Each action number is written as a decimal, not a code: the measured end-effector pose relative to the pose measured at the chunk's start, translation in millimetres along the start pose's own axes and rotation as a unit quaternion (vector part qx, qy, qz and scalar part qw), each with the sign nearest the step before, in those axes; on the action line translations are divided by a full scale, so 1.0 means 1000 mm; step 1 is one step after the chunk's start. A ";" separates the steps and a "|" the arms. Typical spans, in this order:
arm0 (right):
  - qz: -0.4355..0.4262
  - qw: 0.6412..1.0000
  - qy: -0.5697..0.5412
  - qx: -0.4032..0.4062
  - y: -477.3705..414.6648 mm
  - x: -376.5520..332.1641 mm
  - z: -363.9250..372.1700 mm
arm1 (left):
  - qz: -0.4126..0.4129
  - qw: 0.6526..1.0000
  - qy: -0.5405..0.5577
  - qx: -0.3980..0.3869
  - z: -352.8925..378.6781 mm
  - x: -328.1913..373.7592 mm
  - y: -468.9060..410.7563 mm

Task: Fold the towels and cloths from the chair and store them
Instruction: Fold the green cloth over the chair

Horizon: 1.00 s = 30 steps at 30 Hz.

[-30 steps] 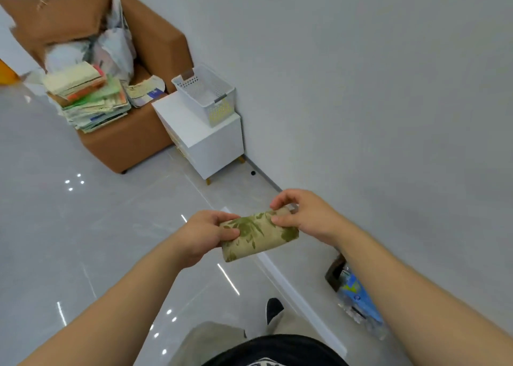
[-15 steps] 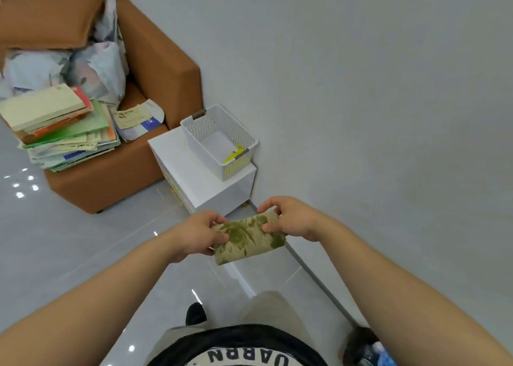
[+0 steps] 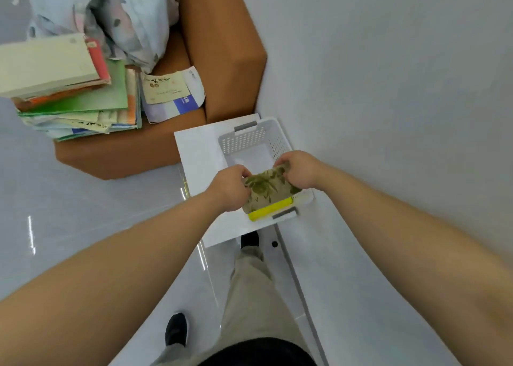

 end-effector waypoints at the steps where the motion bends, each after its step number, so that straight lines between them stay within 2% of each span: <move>1: 0.003 1.000 0.018 -0.020 -0.029 0.002 -0.001 | -0.012 1.000 -0.012 -0.004 0.002 -0.002 -0.022; 8: 0.015 0.990 0.105 -0.093 -0.188 0.048 0.045 | -0.021 0.980 -0.188 -0.057 0.042 -0.026 -0.160; 12: 0.035 0.989 0.112 -0.096 -0.235 0.091 0.088 | -0.030 0.944 -0.312 -0.106 0.082 -0.037 -0.212; 17: 0.058 0.979 0.144 -0.133 -0.254 0.126 0.128 | -0.066 0.913 -0.353 -0.192 0.133 -0.052 -0.245; 22: 0.022 0.979 0.167 -0.119 -0.259 0.130 0.136 | -0.065 0.905 -0.380 -0.179 0.153 -0.067 -0.254; 27: -0.014 0.977 0.198 -0.083 -0.247 0.126 0.129 | -0.026 0.858 -0.488 -0.160 0.157 -0.066 -0.252; 30: -0.075 0.967 0.240 -0.049 -0.238 0.116 0.121 | -0.008 0.845 -0.512 -0.157 0.153 -0.057 -0.246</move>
Point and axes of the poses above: each hand's wrist, its own y-axis away from the middle knuckle, its own z-axis out of the palm, x = y × z, the point moved 5 cm from there along -y, towards the middle knuckle, and after that the axes turned 11 degrees about -y, right-handed, at the moved point
